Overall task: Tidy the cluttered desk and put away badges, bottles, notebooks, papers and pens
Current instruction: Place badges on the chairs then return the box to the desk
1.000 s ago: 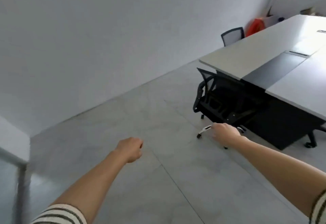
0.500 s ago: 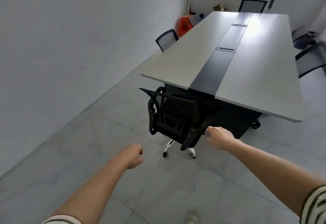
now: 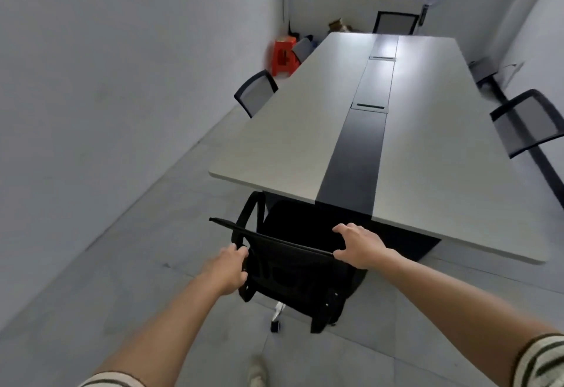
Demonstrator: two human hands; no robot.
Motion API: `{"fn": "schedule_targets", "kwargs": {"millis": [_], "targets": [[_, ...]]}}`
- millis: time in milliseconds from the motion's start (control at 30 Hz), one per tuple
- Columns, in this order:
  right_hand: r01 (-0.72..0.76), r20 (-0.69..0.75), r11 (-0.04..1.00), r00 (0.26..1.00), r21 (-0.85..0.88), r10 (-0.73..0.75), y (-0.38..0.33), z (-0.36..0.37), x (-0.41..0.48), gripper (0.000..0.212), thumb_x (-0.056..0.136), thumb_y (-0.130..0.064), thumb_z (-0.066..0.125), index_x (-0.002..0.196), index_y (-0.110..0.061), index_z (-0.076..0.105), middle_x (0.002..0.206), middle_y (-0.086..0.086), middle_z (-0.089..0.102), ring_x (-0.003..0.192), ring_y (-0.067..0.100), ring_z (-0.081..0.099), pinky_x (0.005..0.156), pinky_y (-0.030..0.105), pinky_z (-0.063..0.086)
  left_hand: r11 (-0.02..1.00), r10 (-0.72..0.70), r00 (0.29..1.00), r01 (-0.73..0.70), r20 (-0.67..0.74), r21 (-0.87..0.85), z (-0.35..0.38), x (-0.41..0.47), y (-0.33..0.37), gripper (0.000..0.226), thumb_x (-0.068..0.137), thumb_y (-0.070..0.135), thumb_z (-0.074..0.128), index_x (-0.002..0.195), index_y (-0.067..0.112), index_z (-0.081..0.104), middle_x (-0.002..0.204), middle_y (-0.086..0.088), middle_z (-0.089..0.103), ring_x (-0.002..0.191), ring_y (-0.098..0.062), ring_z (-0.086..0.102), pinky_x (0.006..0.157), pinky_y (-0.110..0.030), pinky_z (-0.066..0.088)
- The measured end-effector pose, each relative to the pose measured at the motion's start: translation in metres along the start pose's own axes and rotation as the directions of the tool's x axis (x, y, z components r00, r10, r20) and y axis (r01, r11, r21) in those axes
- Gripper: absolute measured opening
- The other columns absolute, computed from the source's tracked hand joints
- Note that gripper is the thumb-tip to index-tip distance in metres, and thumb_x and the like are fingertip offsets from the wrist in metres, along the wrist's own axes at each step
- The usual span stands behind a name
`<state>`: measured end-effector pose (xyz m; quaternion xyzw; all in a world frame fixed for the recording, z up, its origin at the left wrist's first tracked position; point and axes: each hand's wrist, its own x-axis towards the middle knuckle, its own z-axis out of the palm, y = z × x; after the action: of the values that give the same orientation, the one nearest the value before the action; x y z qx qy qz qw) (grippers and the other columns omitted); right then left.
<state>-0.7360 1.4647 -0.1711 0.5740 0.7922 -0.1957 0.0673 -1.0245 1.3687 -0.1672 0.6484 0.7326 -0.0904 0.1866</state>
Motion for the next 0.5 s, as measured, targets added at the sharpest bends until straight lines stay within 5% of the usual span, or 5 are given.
{"fn": "schedule_targets", "kwargs": {"millis": [167,300,400,500], "targets": [[-0.077,0.095,0.996,0.993,0.047,0.072,-0.027,0.015,0.060,0.070,0.087,-0.047,0.059,0.148,-0.028,0.032,0.140,0.000,0.047,0.126,0.021,0.048,0.093,0.033,0.047,0.989,0.112,0.994,-0.111,0.001,0.100,-0.011,0.097,-0.036,0.058,0.092,0.029,0.055,0.144,0.023,0.031,0.136,-0.004,0.038,0.125,-0.023,0.041,0.094,-0.034,0.042],[-0.234,0.310,0.946,0.938,0.225,0.158,-0.056,0.037,0.084,0.075,0.080,-0.079,0.048,0.139,-0.031,0.048,0.134,-0.001,0.057,0.120,0.019,0.055,0.097,0.034,0.047,0.940,0.178,0.977,-0.204,0.118,0.272,-0.003,0.149,-0.068,0.069,0.091,0.033,0.053,0.151,0.025,0.019,0.146,-0.006,0.033,0.136,-0.025,0.032,0.108,-0.039,0.032],[-0.330,0.444,0.883,0.881,0.334,0.162,-0.071,0.053,0.088,0.086,0.067,-0.092,0.043,0.130,-0.034,0.057,0.130,-0.007,0.060,0.117,0.015,0.056,0.097,0.033,0.046,0.894,0.241,0.941,-0.311,0.239,0.322,0.009,0.178,-0.087,0.053,0.094,0.034,0.048,0.143,0.024,0.034,0.136,-0.003,0.045,0.129,-0.025,0.040,0.108,-0.039,0.032],[-0.299,0.515,0.932,0.843,0.206,0.157,-0.078,0.054,0.082,0.079,0.064,-0.085,0.059,0.126,-0.037,0.058,0.116,-0.010,0.063,0.107,0.013,0.059,0.091,0.031,0.050,0.873,0.333,0.910,-0.396,0.246,0.284,0.028,0.189,-0.098,0.033,0.096,0.029,0.046,0.128,0.025,0.050,0.122,0.000,0.055,0.115,-0.023,0.050,0.097,-0.034,0.038]]}}
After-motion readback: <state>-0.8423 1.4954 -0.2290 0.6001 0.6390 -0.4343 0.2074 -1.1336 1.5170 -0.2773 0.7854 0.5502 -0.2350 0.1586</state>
